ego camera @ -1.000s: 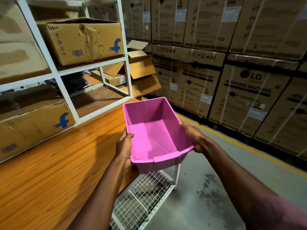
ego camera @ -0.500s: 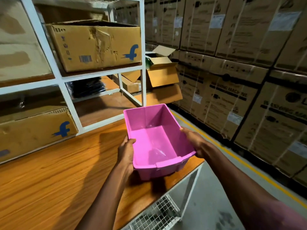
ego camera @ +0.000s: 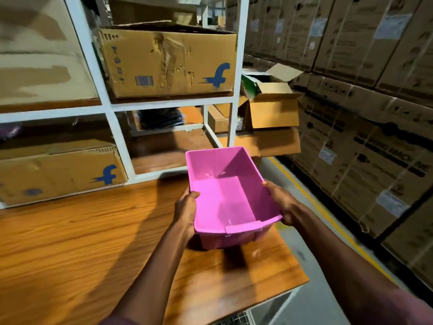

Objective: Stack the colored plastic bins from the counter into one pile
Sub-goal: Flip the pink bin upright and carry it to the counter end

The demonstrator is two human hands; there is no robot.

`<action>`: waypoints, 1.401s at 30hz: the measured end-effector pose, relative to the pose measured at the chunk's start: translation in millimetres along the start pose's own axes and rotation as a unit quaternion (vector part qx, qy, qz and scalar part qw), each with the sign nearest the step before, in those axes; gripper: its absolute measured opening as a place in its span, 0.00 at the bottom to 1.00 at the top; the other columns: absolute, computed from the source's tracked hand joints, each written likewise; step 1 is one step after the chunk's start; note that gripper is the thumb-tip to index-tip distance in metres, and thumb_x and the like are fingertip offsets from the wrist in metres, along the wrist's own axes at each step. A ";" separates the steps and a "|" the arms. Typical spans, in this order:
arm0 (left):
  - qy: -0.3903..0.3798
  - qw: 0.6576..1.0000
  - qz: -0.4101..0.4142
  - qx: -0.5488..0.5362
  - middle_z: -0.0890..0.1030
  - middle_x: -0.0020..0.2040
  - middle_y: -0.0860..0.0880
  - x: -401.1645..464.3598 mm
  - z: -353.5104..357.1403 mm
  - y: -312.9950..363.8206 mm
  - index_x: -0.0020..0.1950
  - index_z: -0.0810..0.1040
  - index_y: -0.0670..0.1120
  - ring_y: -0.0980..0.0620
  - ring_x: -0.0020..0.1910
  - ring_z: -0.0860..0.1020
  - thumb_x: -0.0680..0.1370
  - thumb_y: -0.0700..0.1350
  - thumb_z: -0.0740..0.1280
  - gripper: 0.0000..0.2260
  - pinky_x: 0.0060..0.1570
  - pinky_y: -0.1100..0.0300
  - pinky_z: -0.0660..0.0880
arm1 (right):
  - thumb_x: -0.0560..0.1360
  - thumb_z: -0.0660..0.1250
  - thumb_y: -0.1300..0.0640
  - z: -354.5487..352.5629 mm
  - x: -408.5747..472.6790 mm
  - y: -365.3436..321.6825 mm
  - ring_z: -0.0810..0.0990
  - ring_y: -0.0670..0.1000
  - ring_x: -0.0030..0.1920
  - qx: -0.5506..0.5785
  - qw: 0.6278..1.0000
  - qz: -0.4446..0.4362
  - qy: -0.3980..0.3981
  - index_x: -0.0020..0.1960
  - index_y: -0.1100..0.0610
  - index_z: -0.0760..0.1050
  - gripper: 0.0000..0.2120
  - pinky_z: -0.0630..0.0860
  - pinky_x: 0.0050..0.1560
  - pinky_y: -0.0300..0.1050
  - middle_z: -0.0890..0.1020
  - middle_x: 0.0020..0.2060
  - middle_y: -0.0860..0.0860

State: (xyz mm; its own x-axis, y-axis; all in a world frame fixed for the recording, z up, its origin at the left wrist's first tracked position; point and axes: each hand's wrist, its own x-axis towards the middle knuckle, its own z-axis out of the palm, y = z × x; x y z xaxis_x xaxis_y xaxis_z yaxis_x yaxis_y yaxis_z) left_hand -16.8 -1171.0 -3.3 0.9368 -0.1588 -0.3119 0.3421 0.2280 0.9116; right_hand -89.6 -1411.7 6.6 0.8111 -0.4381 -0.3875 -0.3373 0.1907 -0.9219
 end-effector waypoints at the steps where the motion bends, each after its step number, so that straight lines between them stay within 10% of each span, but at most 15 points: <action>1: 0.009 1.000 0.000 0.002 0.85 0.52 0.43 3.9 4.7 -1.8 0.65 0.79 0.49 0.42 0.44 0.82 0.80 0.39 0.61 0.16 0.50 0.43 0.80 | 0.87 0.57 0.49 -2.7 8.3 -1.8 0.88 0.55 0.45 -0.001 1.000 -0.006 -0.006 0.64 0.50 0.81 0.16 0.86 0.45 0.51 0.88 0.54 0.56; 6: 0.037 0.999 0.003 -0.008 0.85 0.57 0.41 17.0 21.3 -7.3 0.65 0.79 0.52 0.39 0.49 0.82 0.80 0.40 0.61 0.16 0.56 0.31 0.77 | 0.87 0.57 0.47 -9.6 43.3 -11.4 0.88 0.59 0.52 -0.019 0.998 -0.013 -0.052 0.69 0.48 0.79 0.17 0.83 0.56 0.62 0.88 0.56 0.56; 14: 0.078 0.997 -0.005 -0.015 0.85 0.55 0.41 40.2 21.7 -17.6 0.68 0.77 0.50 0.39 0.47 0.83 0.80 0.41 0.60 0.17 0.47 0.43 0.80 | 0.87 0.58 0.48 -2.1 72.8 -18.5 0.88 0.54 0.42 -0.039 0.996 0.009 -0.079 0.57 0.46 0.81 0.12 0.85 0.44 0.51 0.89 0.38 0.47; 22: 0.072 0.997 -0.022 -0.009 0.85 0.54 0.41 68.3 31.0 -23.0 0.68 0.78 0.49 0.40 0.46 0.83 0.80 0.43 0.62 0.16 0.48 0.42 0.81 | 0.86 0.57 0.46 -8.7 93.8 -18.3 0.87 0.62 0.51 -0.037 0.996 0.007 -0.084 0.67 0.45 0.78 0.15 0.84 0.53 0.65 0.88 0.52 0.55; 42: 0.055 0.998 -0.032 0.010 0.84 0.60 0.41 104.9 16.0 -15.2 0.71 0.75 0.57 0.34 0.54 0.82 0.72 0.48 0.66 0.27 0.53 0.28 0.77 | 0.87 0.55 0.47 8.5 102.0 -28.2 0.86 0.62 0.53 -0.047 0.995 0.004 -0.090 0.72 0.47 0.73 0.17 0.84 0.53 0.63 0.86 0.55 0.56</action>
State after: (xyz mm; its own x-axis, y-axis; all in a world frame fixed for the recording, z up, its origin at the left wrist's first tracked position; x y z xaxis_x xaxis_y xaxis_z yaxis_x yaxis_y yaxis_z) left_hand 75.1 -1206.5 -45.6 0.9158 -0.0666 -0.3960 0.4010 0.2022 0.8935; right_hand 6.8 -1454.3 -6.9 0.8775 -0.2711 -0.3956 -0.3809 0.1072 -0.9184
